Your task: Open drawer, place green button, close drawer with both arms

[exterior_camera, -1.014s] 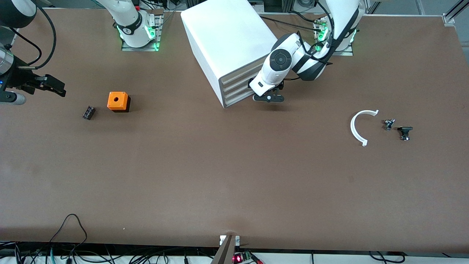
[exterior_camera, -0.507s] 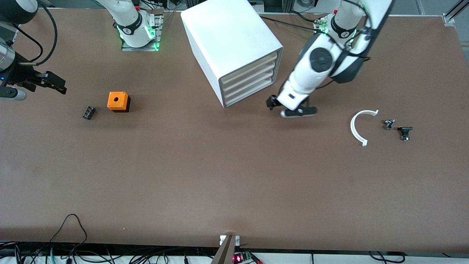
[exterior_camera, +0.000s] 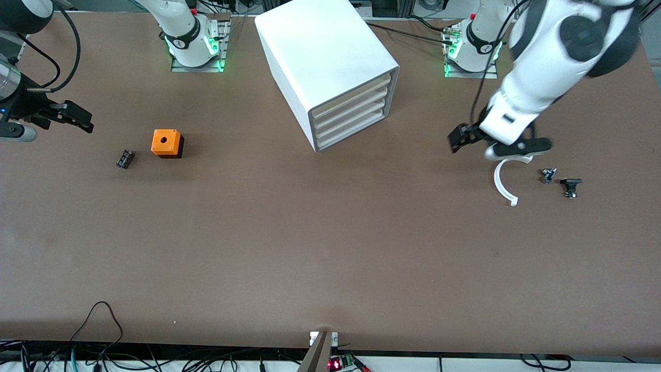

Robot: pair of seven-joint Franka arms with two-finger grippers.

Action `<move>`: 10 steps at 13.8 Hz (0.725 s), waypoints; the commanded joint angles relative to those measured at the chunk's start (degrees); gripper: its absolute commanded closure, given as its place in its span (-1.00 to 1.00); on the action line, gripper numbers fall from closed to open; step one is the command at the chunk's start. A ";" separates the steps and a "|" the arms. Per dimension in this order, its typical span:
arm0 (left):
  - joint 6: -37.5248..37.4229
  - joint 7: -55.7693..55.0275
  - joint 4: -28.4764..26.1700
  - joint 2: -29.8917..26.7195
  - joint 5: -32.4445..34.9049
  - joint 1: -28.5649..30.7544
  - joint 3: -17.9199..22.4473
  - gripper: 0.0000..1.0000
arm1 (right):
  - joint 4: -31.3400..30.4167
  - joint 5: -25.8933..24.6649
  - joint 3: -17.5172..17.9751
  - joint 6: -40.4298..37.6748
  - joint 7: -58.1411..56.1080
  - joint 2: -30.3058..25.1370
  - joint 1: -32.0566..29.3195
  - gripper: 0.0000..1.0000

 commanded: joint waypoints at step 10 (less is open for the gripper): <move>-19.83 15.53 12.44 -1.72 0.16 0.58 11.45 -1.00 | -1.32 1.01 -0.04 0.33 -1.12 -1.46 -0.09 -1.00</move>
